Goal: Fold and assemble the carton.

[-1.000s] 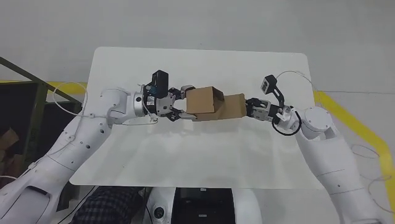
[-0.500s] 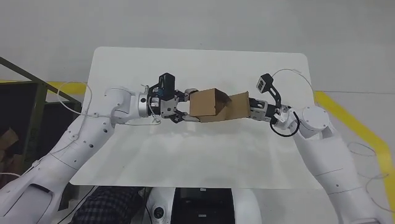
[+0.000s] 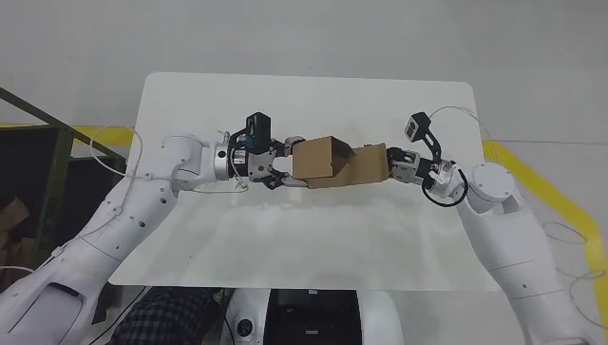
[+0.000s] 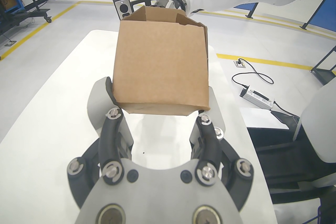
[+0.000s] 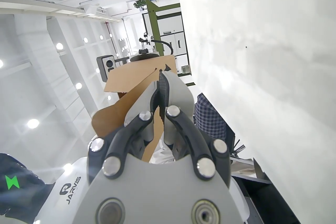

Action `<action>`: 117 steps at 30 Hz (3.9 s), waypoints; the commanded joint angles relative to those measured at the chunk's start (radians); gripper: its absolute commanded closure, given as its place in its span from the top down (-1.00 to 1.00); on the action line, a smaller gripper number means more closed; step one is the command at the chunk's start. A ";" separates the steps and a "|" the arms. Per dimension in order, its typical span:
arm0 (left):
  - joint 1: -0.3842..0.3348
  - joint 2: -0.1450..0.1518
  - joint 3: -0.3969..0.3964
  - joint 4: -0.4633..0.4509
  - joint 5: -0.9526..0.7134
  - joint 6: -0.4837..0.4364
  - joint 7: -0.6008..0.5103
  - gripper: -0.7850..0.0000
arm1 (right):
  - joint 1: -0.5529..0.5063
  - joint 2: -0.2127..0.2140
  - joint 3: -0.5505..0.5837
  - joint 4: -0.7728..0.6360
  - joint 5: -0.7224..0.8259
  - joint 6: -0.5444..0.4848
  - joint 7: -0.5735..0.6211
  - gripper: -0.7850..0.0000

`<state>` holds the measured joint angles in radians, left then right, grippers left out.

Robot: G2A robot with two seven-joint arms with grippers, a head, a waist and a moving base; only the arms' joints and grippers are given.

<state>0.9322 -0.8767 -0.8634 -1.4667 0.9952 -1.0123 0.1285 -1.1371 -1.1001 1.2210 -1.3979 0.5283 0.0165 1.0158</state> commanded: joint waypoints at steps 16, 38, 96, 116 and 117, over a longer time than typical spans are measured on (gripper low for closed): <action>0.002 -0.013 -0.004 0.013 0.028 0.029 -0.071 -0.33 | 0.011 0.004 -0.019 -0.050 -0.053 0.049 0.001 -1.00; 0.004 -0.018 -0.007 0.037 0.004 0.000 -0.084 -0.32 | -0.108 0.044 0.240 -0.146 -0.058 -0.132 -0.131 -1.00; -0.001 -0.036 -0.027 0.013 0.004 0.000 -0.151 -0.39 | 0.017 0.029 -0.096 -0.323 -0.335 0.103 -0.032 -1.00; 0.001 -0.029 -0.025 0.020 0.017 0.000 -0.122 -0.39 | -0.005 0.051 0.008 -0.335 -0.334 0.136 -0.052 -1.00; 0.002 -0.029 -0.024 0.018 0.018 0.000 -0.120 -0.39 | 0.000 0.051 0.004 -0.328 -0.341 0.138 -0.061 -1.00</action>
<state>0.9333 -0.9060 -0.8884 -1.4469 1.0122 -1.0123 0.0070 -1.1415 -1.0488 1.2287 -1.7320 0.1924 0.1531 0.9617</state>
